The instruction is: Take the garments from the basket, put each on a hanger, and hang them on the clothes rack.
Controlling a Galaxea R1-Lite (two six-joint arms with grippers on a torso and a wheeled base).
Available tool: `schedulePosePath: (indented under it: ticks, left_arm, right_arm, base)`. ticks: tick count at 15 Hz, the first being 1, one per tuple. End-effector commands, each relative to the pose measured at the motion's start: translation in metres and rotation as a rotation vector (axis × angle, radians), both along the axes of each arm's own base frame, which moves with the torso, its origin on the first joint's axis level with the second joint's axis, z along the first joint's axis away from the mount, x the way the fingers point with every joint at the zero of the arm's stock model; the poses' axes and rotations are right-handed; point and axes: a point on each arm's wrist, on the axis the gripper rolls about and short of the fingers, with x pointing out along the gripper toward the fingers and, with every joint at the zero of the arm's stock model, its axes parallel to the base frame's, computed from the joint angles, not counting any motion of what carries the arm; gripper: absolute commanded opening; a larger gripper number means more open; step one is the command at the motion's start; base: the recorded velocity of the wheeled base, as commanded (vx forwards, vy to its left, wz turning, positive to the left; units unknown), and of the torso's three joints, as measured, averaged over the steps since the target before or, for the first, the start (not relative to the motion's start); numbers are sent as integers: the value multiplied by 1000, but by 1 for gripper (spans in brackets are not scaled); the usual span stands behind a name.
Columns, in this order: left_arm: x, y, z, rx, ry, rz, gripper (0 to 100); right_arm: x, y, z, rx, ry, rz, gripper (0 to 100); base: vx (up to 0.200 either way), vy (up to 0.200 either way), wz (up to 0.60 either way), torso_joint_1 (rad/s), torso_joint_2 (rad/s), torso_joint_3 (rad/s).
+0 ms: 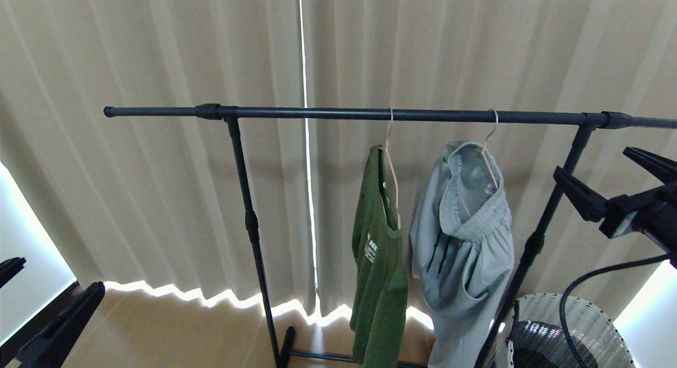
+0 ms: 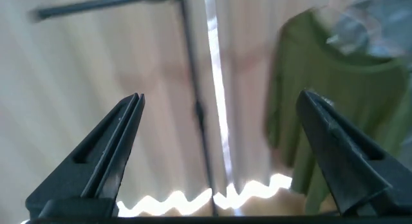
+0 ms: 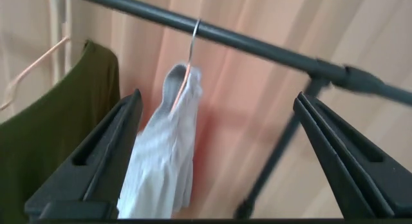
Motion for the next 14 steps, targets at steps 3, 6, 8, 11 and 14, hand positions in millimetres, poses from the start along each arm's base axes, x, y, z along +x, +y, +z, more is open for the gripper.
schedulePosePath:
  ticks: [3, 6, 8, 11, 14]
  left_arm:
    - [-68, 4, -26, 3, 2, 110, 100]
    - [-87, 3, -47, 4, 65, 108, 100]
    - [-85, 3, -61, 4, 109, 108, 100]
    - [-82, 3, -78, 3, 166, 83, 100]
    - [-85, 4, -80, -53, 138, 51, 100]
  right_arm:
    - [-71, -7, -10, 2, 5, -1, 100]
    - [-104, -10, -17, -3, 60, 0, 100]
    - [-133, -12, -27, -7, 109, -1, 100]
    - [-169, -16, -48, -9, 183, -9, 100]
    - [-211, -20, -86, 14, 259, -50, 100]
  base:
    - [0, 0, 0, 0, 0, 0]
    - [0, 0, 0, 0, 0, 0]
    - [0, 0, 0, 0, 0, 0]
    - [0, 0, 0, 0, 0, 0]
    - [0, 0, 0, 0, 0, 0]
